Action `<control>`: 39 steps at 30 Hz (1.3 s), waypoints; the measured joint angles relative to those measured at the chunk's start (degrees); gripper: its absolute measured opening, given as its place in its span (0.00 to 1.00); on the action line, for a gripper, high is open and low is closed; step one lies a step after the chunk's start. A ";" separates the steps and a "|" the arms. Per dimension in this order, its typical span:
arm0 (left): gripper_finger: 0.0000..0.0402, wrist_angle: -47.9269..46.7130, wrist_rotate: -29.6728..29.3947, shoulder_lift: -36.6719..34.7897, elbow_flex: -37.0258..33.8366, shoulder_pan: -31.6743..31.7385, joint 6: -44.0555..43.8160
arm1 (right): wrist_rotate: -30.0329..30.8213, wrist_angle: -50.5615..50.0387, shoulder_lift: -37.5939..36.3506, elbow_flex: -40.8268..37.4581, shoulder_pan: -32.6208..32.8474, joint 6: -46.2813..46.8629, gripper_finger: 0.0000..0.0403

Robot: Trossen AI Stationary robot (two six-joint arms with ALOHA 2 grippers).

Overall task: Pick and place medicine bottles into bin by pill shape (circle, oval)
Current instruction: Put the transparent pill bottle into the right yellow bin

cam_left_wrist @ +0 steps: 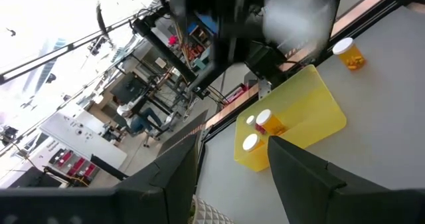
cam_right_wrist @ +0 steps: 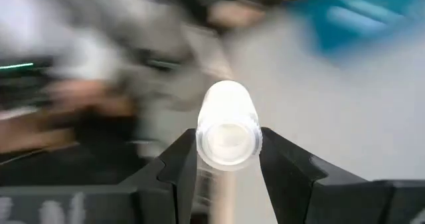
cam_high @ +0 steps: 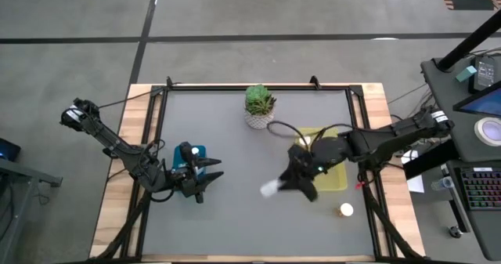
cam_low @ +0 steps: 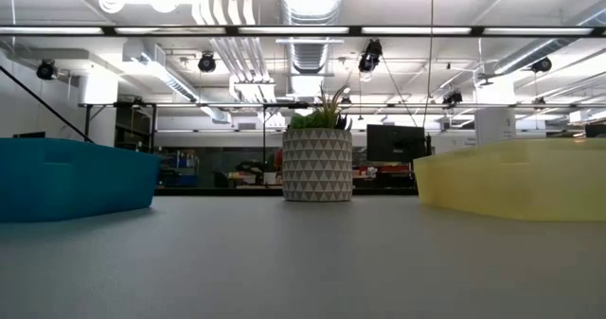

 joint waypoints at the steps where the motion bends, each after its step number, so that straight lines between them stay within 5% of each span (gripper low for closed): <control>1: 0.42 0.00 0.00 0.00 0.00 0.00 -0.01 | 3.73 -7.28 0.00 0.75 -0.41 1.90 0.34; 5: 0.42 0.00 0.00 0.00 0.00 0.00 -0.01 | 14.93 -35.81 0.13 2.43 -2.70 13.83 0.34; 10: 0.42 0.00 0.00 0.00 0.00 0.00 0.01 | 17.13 -57.65 0.17 0.03 -5.64 27.65 0.34; 39: 0.42 0.00 0.00 0.00 0.00 -0.01 0.01 | 12.14 -45.62 11.61 -8.34 -7.16 25.22 0.34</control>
